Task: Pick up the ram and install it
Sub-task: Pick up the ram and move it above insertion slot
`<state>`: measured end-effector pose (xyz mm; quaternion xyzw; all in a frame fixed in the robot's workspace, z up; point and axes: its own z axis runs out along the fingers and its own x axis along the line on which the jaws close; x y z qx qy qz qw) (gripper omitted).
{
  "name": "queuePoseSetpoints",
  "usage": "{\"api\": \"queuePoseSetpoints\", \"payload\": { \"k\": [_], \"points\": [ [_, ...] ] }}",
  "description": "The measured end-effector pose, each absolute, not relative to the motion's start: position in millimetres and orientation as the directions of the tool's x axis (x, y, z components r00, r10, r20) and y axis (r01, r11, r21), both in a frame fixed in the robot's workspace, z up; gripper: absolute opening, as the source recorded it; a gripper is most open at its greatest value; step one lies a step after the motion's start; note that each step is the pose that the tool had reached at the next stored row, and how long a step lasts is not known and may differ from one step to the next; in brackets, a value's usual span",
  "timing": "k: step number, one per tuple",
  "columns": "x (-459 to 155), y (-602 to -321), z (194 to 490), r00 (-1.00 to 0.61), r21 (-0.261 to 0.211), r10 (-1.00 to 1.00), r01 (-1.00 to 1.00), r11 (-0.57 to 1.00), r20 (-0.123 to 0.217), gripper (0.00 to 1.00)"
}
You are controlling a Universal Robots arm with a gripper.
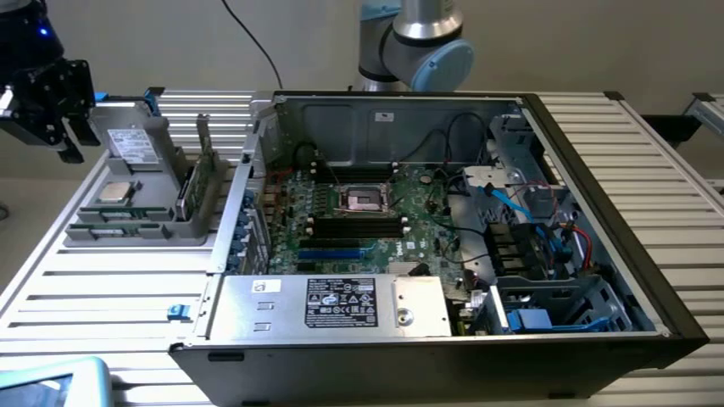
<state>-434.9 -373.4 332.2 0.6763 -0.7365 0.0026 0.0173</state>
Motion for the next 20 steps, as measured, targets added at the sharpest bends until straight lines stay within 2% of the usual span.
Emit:
{"api": "queuePoseSetpoints", "payload": {
  "k": [20],
  "points": [
    [-433.6, -377.2, 300.0, -0.085, 0.007, -0.996, -0.996, 0.085, 0.028, 0.43]
  ]
}}
